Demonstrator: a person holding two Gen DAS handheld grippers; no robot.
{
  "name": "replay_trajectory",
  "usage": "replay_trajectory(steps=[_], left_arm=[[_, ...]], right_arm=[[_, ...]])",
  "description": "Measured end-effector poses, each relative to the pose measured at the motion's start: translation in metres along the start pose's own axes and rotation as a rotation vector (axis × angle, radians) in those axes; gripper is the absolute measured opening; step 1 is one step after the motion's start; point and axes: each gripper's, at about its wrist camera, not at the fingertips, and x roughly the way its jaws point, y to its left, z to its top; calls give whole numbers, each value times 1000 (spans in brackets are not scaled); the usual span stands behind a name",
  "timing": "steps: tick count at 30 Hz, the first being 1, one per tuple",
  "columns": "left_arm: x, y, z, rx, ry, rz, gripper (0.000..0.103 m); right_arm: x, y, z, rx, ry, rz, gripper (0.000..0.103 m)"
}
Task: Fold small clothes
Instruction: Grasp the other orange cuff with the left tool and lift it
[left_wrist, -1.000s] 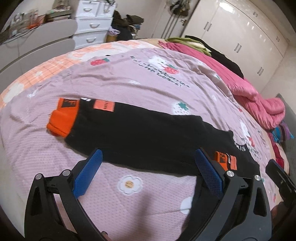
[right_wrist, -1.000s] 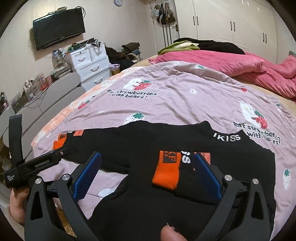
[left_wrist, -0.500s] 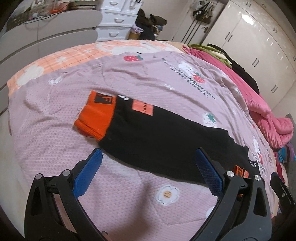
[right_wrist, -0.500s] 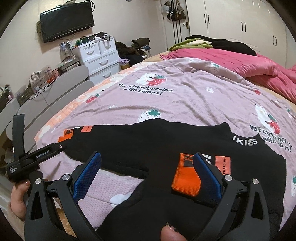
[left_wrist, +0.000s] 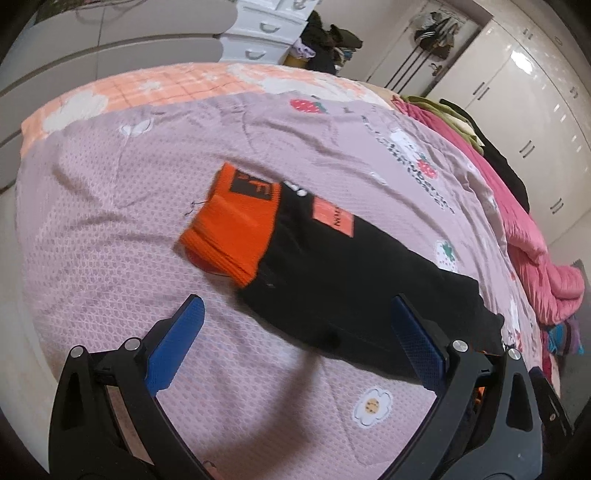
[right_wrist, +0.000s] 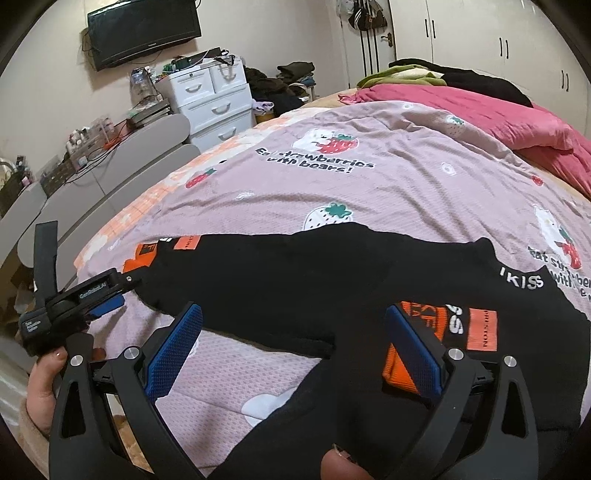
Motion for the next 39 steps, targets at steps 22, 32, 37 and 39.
replay_trajectory(steps=[22, 32, 37, 39], left_arm=[[19, 28, 28, -101, -52, -58, 6], [-23, -7, 30, -17, -117, -160, 4], [-49, -39, 28, 74, -157, -211, 4], [-57, -51, 27, 88, -163, -243, 4]], right_arm=[[-1, -24, -18, 89, 20, -14, 99], [-24, -49, -31, 181, 7, -11, 99], [-41, -56, -34, 193, -10, -20, 99], [-52, -58, -36, 190, -23, -33, 99]])
